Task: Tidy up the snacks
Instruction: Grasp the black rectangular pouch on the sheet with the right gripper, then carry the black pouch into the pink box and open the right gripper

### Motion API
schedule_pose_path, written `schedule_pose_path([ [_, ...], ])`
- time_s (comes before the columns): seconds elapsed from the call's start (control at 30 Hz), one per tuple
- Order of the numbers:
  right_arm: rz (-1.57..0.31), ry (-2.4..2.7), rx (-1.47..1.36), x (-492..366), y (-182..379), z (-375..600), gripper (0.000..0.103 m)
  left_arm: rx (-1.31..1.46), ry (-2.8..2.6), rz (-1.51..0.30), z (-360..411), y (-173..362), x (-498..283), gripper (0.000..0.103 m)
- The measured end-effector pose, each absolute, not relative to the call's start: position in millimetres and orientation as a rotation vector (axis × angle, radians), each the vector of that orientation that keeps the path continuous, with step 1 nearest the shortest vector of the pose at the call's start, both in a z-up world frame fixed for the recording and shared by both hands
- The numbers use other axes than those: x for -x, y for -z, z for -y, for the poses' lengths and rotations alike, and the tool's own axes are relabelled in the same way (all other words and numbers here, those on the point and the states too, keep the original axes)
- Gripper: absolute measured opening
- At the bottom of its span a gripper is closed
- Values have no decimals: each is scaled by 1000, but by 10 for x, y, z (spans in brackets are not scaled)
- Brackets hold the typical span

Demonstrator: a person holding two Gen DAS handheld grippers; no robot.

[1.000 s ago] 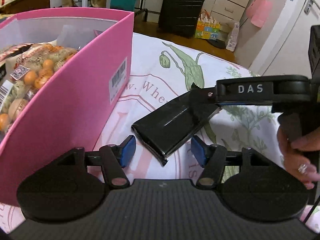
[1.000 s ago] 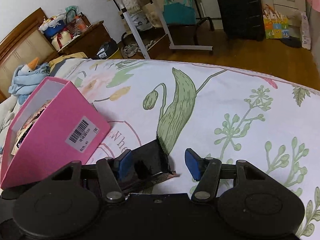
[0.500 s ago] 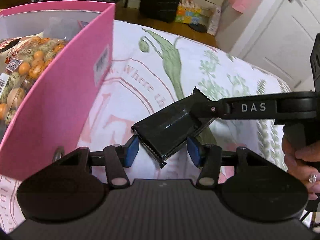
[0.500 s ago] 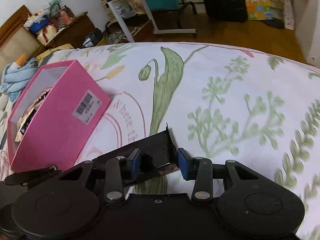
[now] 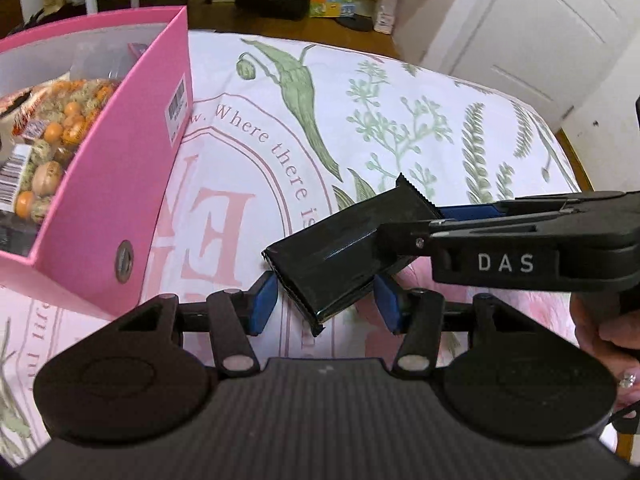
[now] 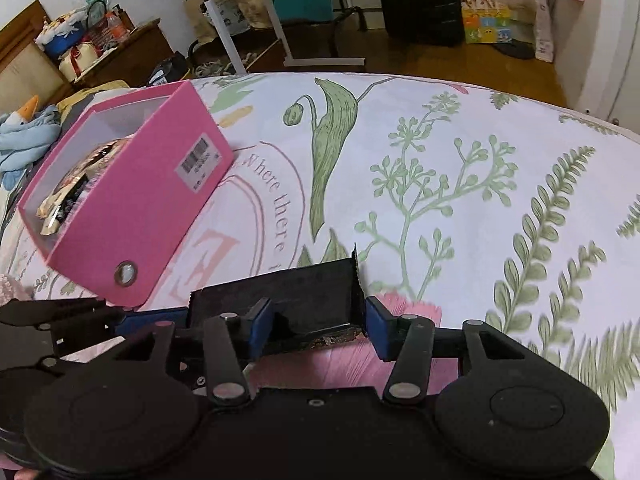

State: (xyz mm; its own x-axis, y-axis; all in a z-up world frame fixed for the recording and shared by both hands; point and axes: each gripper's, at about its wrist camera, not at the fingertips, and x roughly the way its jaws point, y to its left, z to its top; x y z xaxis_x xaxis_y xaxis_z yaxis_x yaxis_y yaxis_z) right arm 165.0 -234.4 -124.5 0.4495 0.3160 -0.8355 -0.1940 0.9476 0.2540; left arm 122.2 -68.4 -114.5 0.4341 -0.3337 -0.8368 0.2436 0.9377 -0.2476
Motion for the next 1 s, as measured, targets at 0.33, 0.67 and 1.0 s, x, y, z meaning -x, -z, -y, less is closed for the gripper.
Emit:
schedule_pose_path([
  [0.33, -1036, -264, -149, -1295, 961, 2262, 69, -9, 460, -1021, 655, 788, -993, 52],
  [0.67, -988, -313, -206, -1124, 551, 2030, 69, -43, 530, -953, 186, 339, -851, 52],
  [1.0, -990, -471, -227, -1330, 357, 1467, 50, 40, 466, -928, -700, 51, -1035, 52],
])
